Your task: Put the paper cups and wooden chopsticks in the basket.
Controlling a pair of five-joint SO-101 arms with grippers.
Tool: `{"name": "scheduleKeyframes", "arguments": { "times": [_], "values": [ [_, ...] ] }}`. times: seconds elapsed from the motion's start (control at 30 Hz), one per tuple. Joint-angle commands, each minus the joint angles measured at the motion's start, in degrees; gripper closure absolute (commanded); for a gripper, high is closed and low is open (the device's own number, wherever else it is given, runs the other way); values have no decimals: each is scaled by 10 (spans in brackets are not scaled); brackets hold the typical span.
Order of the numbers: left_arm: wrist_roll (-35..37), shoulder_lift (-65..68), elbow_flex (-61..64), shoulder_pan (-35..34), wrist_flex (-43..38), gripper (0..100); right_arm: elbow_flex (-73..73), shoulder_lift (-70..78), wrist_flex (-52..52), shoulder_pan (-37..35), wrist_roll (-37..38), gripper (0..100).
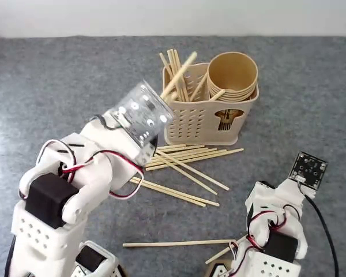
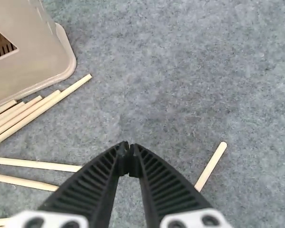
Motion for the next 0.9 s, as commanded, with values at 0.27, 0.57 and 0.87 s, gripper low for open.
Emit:
{"name": "scheduleKeyframes", "arguments": {
  "times": [0.27, 0.57, 0.87],
  "values": [
    [118, -12, -31, 1, -228, 986, -4, -7, -11, 4, -7, 989],
    [146, 94, -41, 0, -393, 985, -4, -7, -12, 3, -7, 989],
    [181, 273, -247, -4, -404, 985, 3, -7, -12, -19, -8, 989]
  ]
}}
